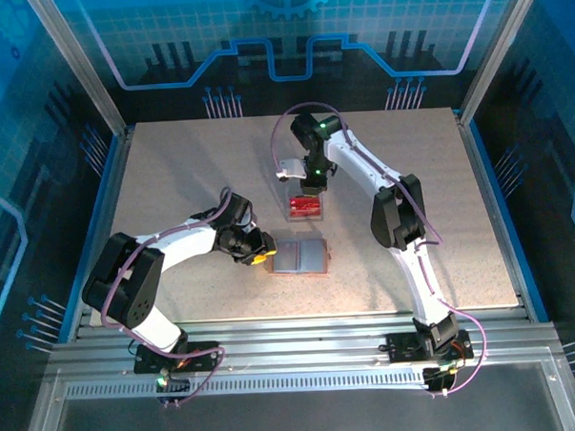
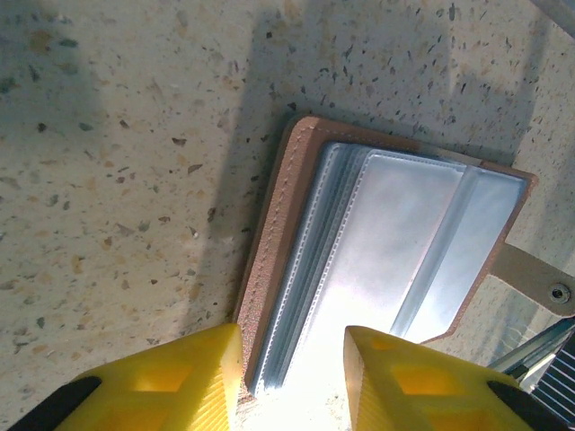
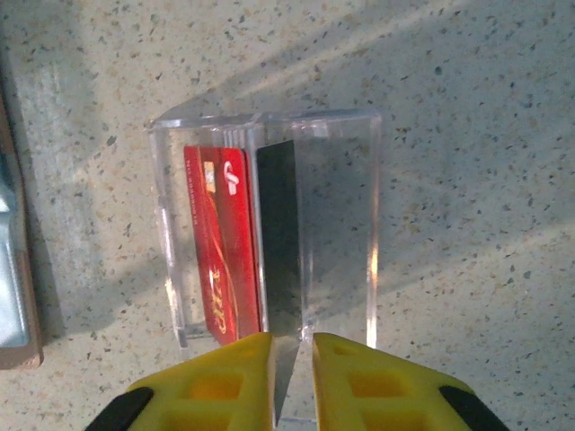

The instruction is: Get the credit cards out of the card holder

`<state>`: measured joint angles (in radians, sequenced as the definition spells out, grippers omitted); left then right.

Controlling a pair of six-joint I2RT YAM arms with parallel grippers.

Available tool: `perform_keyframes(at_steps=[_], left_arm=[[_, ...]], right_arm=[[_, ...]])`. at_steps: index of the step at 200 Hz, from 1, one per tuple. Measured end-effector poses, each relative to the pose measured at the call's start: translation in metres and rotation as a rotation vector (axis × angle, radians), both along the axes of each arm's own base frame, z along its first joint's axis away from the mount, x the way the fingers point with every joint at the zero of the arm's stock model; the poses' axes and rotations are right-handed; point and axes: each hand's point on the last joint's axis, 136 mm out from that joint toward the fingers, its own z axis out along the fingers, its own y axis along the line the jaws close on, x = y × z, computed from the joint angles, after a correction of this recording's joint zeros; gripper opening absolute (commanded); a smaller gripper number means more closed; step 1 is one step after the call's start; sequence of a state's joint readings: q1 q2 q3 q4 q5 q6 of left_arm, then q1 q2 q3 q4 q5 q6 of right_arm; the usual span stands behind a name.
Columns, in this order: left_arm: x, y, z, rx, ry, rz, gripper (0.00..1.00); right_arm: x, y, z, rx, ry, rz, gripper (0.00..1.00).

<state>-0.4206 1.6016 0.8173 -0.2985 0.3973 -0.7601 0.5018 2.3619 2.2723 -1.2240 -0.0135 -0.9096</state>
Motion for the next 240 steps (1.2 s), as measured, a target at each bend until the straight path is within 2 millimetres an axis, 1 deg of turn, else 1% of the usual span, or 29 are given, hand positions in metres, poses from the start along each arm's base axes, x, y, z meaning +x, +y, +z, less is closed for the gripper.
perform_keyframes(at_steps=[26,45,55,75,97,100,103,111,116,139,159,202,240], left_arm=[[-0.001,0.001,0.0,0.002,0.005,0.0,0.35],[-0.002,0.001,-0.001,0.004,0.008,0.0,0.35],[-0.002,0.001,-0.001,0.004,0.009,0.0,0.35],[-0.002,0.001,0.001,0.003,0.005,0.0,0.35],[-0.001,0.0,0.004,-0.002,-0.004,0.0,0.35],[-0.001,0.001,0.004,-0.001,-0.004,0.0,0.35],[-0.001,0.001,0.004,-0.002,-0.004,0.0,0.35],[-0.001,0.0,0.004,-0.002,-0.005,0.0,0.36],[-0.001,0.0,0.004,-0.002,-0.006,0.0,0.36],[-0.001,0.0,0.006,-0.004,-0.011,0.0,0.36],[0.0,0.0,0.007,-0.006,-0.014,0.0,0.36],[-0.001,0.0,0.007,-0.006,-0.014,0.0,0.36],[-0.001,0.0,0.007,-0.006,-0.014,0.001,0.36]], right_arm=[[0.009,0.003,0.004,0.016,-0.041,-0.017,0.24],[0.015,0.003,0.012,0.026,-0.088,-0.032,0.24],[0.016,0.003,0.016,0.03,-0.107,-0.037,0.26],[0.014,0.004,0.025,0.053,-0.115,-0.049,0.37],[0.01,0.006,0.028,0.072,-0.105,-0.055,0.45],[0.01,0.006,0.027,0.071,-0.106,-0.052,0.48],[0.009,0.005,0.026,0.07,-0.102,-0.058,0.53],[0.008,0.005,0.024,0.069,-0.097,-0.067,0.61],[0.008,0.004,0.022,0.065,-0.096,-0.07,0.64],[0.004,0.001,0.009,0.05,-0.075,-0.077,0.65],[0.003,0.0,0.002,0.042,-0.068,-0.082,0.65],[0.01,-0.001,-0.005,0.032,-0.099,-0.092,0.65],[0.021,-0.001,-0.004,0.031,-0.145,-0.107,0.65]])
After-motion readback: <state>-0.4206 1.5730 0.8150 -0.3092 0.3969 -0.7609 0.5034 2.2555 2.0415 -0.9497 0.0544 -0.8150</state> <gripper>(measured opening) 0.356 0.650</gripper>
